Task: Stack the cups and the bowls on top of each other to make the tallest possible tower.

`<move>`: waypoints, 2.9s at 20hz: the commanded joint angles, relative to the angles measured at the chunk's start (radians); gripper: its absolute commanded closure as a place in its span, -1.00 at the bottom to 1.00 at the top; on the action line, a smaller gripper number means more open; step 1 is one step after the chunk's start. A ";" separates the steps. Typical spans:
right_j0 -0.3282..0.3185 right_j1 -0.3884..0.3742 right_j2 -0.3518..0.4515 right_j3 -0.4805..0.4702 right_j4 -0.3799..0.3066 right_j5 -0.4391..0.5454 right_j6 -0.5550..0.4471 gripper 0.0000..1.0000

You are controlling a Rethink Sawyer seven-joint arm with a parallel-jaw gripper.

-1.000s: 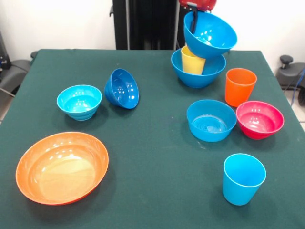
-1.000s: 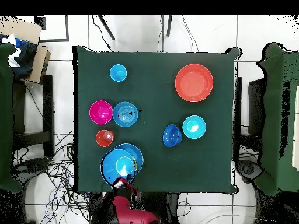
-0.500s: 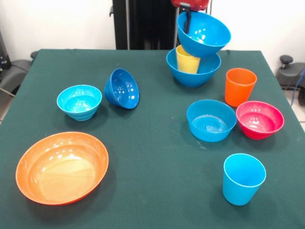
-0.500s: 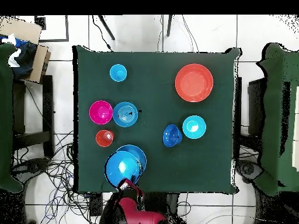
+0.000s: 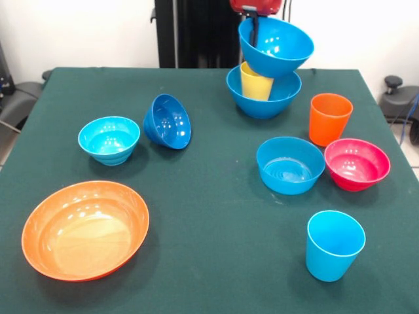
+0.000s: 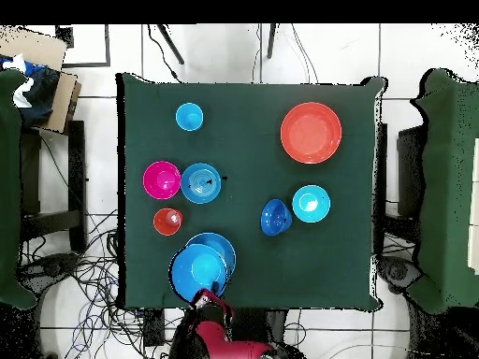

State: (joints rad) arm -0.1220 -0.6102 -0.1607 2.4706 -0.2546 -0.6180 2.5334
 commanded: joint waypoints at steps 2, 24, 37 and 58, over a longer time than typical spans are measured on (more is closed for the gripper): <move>-0.021 0.109 0.086 -0.113 -0.014 0.029 0.109 1.00; -0.092 0.220 0.072 -0.202 -0.154 -0.085 0.065 1.00; -0.124 0.235 0.061 -0.225 -0.205 -0.088 0.048 1.00; -0.163 0.243 0.045 -0.269 -0.285 -0.065 0.038 1.00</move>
State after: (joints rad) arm -0.2670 -0.4616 -0.1669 2.3959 -0.5460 -0.8066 2.5334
